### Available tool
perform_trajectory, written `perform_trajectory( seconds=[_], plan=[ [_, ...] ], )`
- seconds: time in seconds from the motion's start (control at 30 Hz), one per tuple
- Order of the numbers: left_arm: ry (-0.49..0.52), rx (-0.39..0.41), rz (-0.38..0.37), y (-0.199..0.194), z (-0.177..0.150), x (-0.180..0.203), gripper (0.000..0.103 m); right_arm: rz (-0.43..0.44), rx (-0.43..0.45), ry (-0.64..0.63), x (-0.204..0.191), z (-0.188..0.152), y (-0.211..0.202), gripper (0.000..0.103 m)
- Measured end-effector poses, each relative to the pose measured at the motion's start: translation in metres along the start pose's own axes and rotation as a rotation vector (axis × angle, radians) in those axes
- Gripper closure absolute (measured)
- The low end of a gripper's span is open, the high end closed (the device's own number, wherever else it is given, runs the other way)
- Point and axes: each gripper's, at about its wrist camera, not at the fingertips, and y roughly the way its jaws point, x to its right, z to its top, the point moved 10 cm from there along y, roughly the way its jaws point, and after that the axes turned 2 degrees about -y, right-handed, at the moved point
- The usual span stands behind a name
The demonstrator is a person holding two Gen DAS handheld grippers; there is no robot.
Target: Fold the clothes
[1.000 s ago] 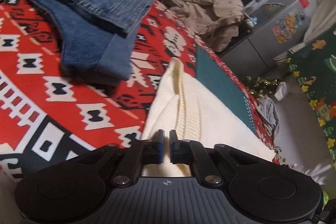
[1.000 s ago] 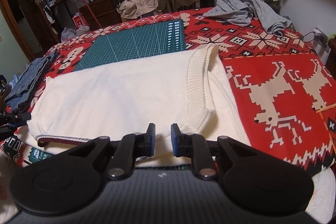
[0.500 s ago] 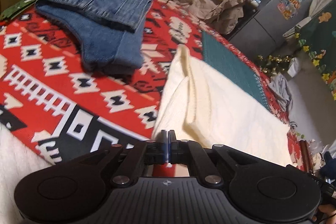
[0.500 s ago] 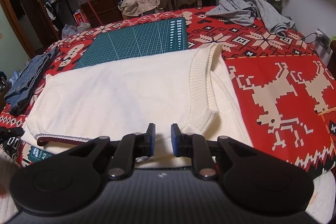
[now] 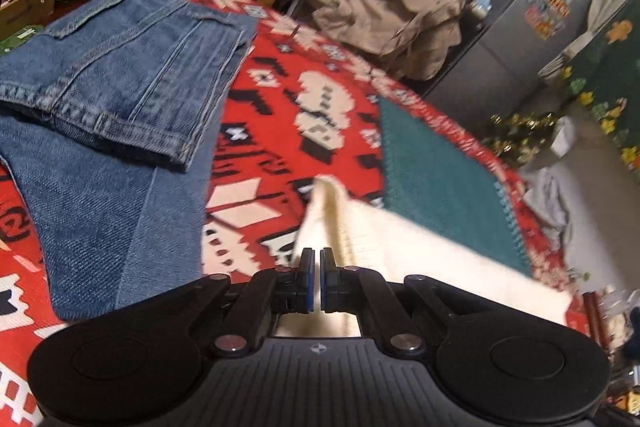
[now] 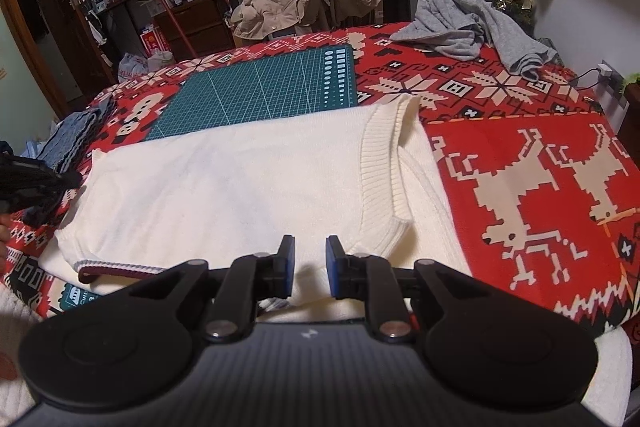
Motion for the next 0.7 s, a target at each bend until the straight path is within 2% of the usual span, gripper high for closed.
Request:
perform_trajectory(
  seconds=[0.4, 0.57, 0.7],
  plan=[
    [0.008, -0.062, 0.001, -0.037, -0.042, -0.014, 0.101, 0.008, -0.019, -0.021, -0.003, -0.002, 0.004, 0.085],
    [0.055, -0.076, 0.039, -0.052, -0.053, -0.012, 0.101, 0.021, -0.019, -0.029, -0.006, 0.0, 0.006, 0.085],
    [0.119, -0.05, 0.068, -0.061, -0.051, -0.008, 0.101, 0.041, -0.02, -0.019, -0.005, 0.0, 0.006, 0.085]
  ],
)
